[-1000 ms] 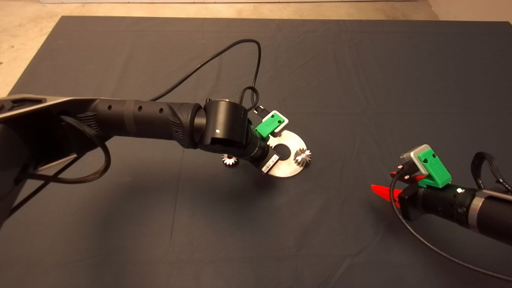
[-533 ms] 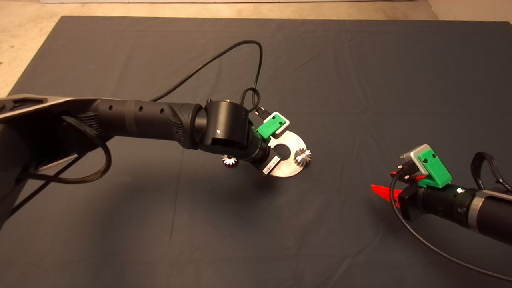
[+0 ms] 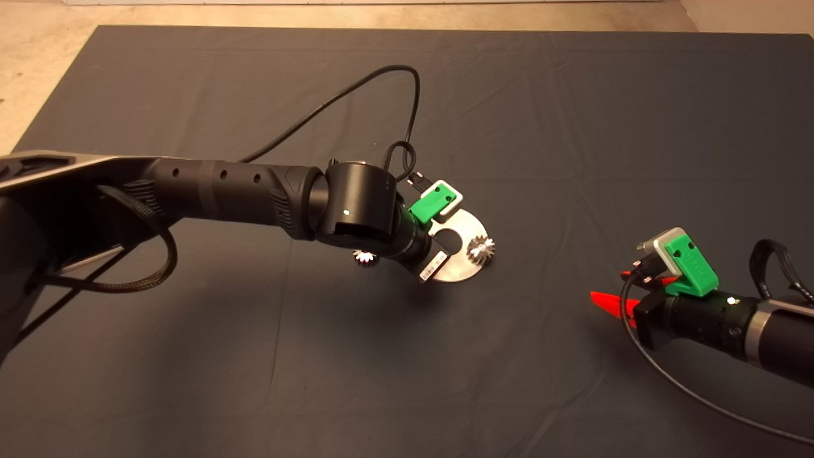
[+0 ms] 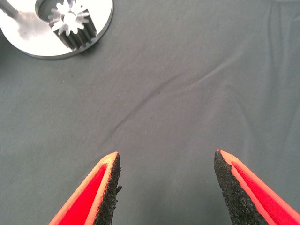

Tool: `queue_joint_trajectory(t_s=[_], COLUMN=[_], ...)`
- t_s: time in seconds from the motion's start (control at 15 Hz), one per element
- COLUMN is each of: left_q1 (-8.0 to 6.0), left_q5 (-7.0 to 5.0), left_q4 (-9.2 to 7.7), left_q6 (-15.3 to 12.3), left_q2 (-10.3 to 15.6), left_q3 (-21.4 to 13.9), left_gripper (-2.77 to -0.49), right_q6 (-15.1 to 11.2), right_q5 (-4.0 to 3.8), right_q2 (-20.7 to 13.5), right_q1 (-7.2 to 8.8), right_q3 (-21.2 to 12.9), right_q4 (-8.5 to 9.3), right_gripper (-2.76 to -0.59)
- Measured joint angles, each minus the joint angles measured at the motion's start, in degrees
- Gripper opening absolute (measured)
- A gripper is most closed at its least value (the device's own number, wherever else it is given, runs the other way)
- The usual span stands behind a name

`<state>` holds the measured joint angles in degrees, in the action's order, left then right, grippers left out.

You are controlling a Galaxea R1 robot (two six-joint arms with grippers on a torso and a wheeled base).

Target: Install three planetary gears onto the carrier pins

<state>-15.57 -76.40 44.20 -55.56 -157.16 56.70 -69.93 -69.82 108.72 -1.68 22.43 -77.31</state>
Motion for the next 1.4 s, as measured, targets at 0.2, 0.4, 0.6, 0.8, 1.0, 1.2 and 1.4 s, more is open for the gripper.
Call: queue_joint_trajectory(t_s=[0.2,0.4,0.6,0.8,1.0,1.2,1.4], left_q1=[0.02,0.09,0.16,0.19,0.8,0.96,1.11], left_q5=[-0.04,-0.04,-0.01,0.82,1.05,1.07,1.07], left_q4=[0.0,0.0,-0.02,-0.02,-0.02,-0.05,0.04], left_q6=[-0.1,-0.1,-0.1,0.1,0.2,0.2,0.2], left_q2=[0.0,0.0,0.1,0.1,0.4,0.5,0.5], left_q3=[-0.6,-0.7,-0.7,-0.6,-0.3,-0.2,-0.2], left_gripper=[-2.54,-2.54,-2.54,-2.54,-2.54,-2.54,-2.54], right_q6=[0.0,0.0,-0.7,-0.9,-0.9,-0.9,-0.9], right_q5=[-0.02,-0.01,0.0,-0.02,-0.02,0.0,0.0], right_q2=[0.0,0.0,0.0,0.0,0.0,0.0,0.0], right_q1=[0.0,0.33,0.76,0.78,0.76,1.06,1.08], right_q3=[0.0,0.0,0.0,0.0,0.0,0.0,0.0], right_q4=[0.0,0.0,-0.02,-0.02,-0.02,-0.02,-0.02], right_gripper=[-1.88,-1.88,-1.88,-1.88,-1.88,-1.88,-1.88])
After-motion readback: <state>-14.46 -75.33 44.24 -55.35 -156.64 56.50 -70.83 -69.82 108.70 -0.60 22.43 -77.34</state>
